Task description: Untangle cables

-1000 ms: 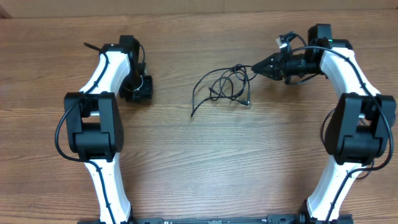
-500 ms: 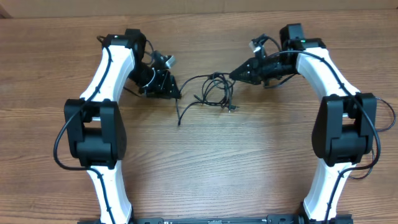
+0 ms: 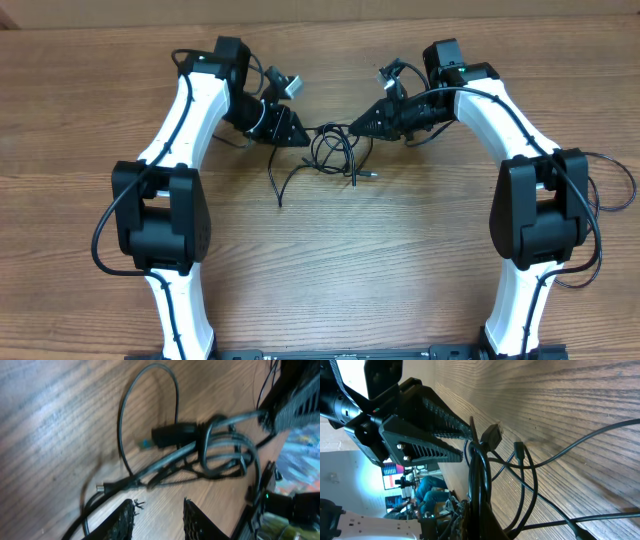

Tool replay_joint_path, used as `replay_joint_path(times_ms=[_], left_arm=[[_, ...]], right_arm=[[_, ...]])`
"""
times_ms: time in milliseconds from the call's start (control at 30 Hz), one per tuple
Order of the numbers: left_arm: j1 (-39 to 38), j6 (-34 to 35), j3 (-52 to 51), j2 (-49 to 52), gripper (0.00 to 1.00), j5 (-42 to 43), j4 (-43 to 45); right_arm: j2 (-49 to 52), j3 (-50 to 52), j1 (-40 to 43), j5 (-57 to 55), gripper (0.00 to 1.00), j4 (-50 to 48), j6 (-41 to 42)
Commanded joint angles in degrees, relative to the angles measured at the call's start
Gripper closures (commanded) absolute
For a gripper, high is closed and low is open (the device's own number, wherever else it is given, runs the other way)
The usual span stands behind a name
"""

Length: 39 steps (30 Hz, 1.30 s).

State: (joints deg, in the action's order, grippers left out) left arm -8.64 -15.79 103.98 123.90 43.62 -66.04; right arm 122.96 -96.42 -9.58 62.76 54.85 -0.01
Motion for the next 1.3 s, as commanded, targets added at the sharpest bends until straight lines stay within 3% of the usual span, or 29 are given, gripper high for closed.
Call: replay_joint_path(times_ms=[0, 233, 400, 567, 867, 1033, 1200, 1267], left_arm=[[-2.21, 3.19, 1.05, -1.36, 0.68, 1.38, 1.55], [-4.52, 8.68, 1.01, -1.33, 0.61, 0.35, 4.48], [-4.94, 14.99, 0.74, -1.33, 0.62, -4.2, 6.27], [-4.98, 16.2, -0.39, -1.33, 0.62, -4.72, 7.39], [-5.73, 18.62, -0.46, -0.9, 0.48, -4.7, 9.27], [-7.04, 20.68, -0.68, 0.72, 0.51, -7.08, 9.33], [-7.61, 21.22, -0.68, 2.19, 0.64, -8.83, 10.6], [-7.61, 22.1, -0.68, 2.23, 0.66, -10.71, 10.97]], right_arm=[[-2.21, -1.05, -0.55, 0.31, 0.96, -0.31, -0.5], [-2.21, -1.05, -0.55, 0.33, 0.96, -0.28, -0.48], [-2.21, -1.05, -0.55, 0.33, 0.96, -0.28, -0.48], [-2.21, -1.05, -0.55, 0.37, 0.96, -0.31, -0.26], [-2.21, -1.05, -0.55, 1.84, 0.96, -0.33, -0.28], [-2.21, -1.05, -0.55, 1.86, 0.96, -0.31, -0.26], [-2.21, -1.05, -0.72, 1.86, 0.96, -0.31, -0.26], [-2.19, -1.05, -0.85, 1.86, 0.96, -0.28, -0.26]])
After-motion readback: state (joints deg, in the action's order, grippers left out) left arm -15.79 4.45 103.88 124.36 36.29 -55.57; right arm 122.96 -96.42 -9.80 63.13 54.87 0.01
